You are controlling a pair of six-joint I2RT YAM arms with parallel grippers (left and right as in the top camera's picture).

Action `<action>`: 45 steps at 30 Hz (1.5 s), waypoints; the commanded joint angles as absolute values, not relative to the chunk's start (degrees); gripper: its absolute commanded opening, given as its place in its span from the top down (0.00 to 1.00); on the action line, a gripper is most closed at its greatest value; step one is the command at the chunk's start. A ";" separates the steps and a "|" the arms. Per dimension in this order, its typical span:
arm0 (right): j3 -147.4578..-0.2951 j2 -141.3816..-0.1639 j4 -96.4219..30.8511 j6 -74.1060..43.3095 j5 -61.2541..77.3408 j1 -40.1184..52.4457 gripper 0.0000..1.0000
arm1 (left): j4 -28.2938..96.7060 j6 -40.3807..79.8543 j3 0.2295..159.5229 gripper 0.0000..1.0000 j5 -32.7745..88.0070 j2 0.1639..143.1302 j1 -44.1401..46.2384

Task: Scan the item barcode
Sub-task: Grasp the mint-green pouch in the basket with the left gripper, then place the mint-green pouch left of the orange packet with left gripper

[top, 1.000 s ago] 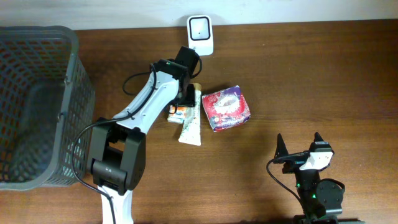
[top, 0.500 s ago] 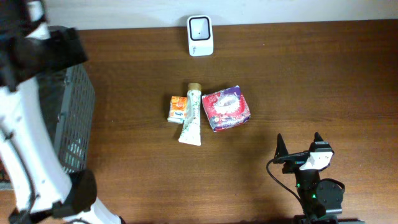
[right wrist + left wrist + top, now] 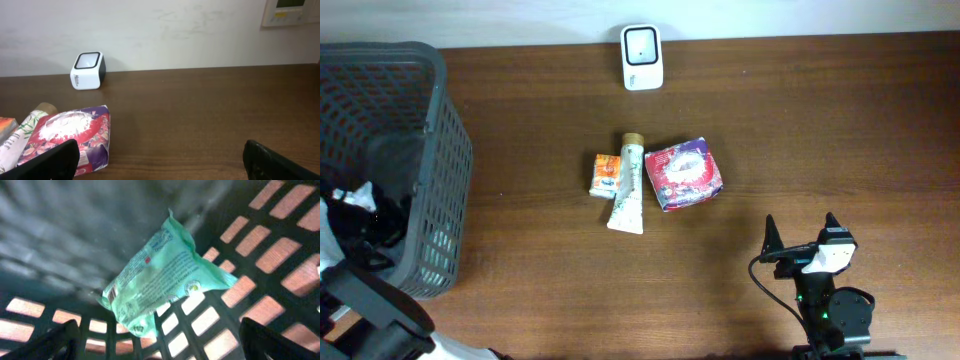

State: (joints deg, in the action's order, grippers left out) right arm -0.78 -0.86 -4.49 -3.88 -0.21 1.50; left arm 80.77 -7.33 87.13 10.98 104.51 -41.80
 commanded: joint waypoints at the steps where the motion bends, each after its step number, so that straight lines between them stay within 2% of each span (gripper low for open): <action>1: -0.32 -0.51 -4.67 -3.46 -0.71 1.83 0.01 | 78.00 -9.58 82.56 0.00 7.68 104.29 -42.09; 4: -0.32 -0.51 -4.67 -3.46 -0.71 1.83 0.01 | 74.54 -9.61 79.37 0.00 7.64 104.29 -42.09; 5: -0.32 -0.51 -4.67 -3.46 -0.71 1.83 0.01 | 72.93 -9.61 78.35 0.03 7.55 104.29 -42.09; 6: -0.32 -0.51 -4.67 -3.46 -0.69 1.83 0.01 | 71.46 -9.58 77.54 0.16 5.56 104.29 -42.06; 8: -0.32 -0.51 -4.67 -3.46 -0.71 1.83 0.01 | 70.06 -9.54 76.49 0.28 1.08 104.29 -42.09; 10: -0.32 -0.51 -4.67 -3.46 -0.71 1.83 0.01 | 68.27 -9.54 75.33 0.24 1.23 104.29 -42.09; 11: -0.32 -0.51 -4.67 -3.46 -0.71 1.83 0.01 | 67.11 -9.54 74.24 0.27 1.26 104.31 -42.06; 13: -0.32 -0.51 -4.67 -3.46 -0.71 1.83 0.01 | 66.78 -9.54 73.65 0.60 1.28 104.36 -42.06; 15: -0.32 -0.51 -4.67 -3.46 -0.69 1.83 0.01 | 65.12 -9.50 73.65 1.00 2.96 104.36 -42.09; 18: -0.32 -0.51 -4.67 -3.46 -0.71 1.83 0.01 | 66.08 -3.14 78.72 1.00 3.84 104.33 -42.09; 21: -0.32 -0.51 -4.67 -3.46 -0.69 1.83 0.01 | 74.22 2.44 96.40 1.00 4.71 104.33 -42.09; 24: -0.32 -0.51 -4.67 -3.46 -0.69 1.83 0.01 | 83.22 2.42 121.10 1.00 22.13 103.96 -42.09; 27: -0.32 -0.51 -4.67 -3.46 -0.69 1.83 0.01 | 84.31 2.42 139.31 1.00 39.90 101.41 -42.06; 30: -0.32 -0.51 -4.67 -3.46 -0.69 1.83 0.01 | 90.28 2.37 144.59 1.00 50.19 96.90 -41.21; 32: -0.32 -0.51 -4.67 -3.46 -0.71 1.83 0.01 | 94.43 0.56 144.49 1.00 50.17 95.92 -35.03; 34: -0.32 -0.51 -4.67 -3.46 -0.69 1.83 0.01 | 96.33 -6.15 142.56 1.00 47.35 95.94 -25.28; 38: -0.32 -0.51 -4.67 -3.46 -0.71 1.83 0.01 | 93.23 -3.97 129.88 1.00 33.28 95.94 -2.26; 42: -0.32 -0.51 -4.69 -3.46 -0.71 1.83 0.01 | 71.75 20.23 105.56 1.00 11.79 95.98 14.72; 43: -0.32 -0.51 -4.67 -3.46 -0.71 1.83 0.01 | 64.03 26.06 95.79 1.00 3.07 96.03 18.81; 45: -0.32 -0.51 -4.67 -3.46 -0.71 1.83 0.01 | 60.42 29.36 88.95 1.00 -4.21 96.05 20.75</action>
State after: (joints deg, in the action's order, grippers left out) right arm -0.80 -0.91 -4.49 -3.86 -0.21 1.50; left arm 63.61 19.86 97.23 10.50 96.68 17.93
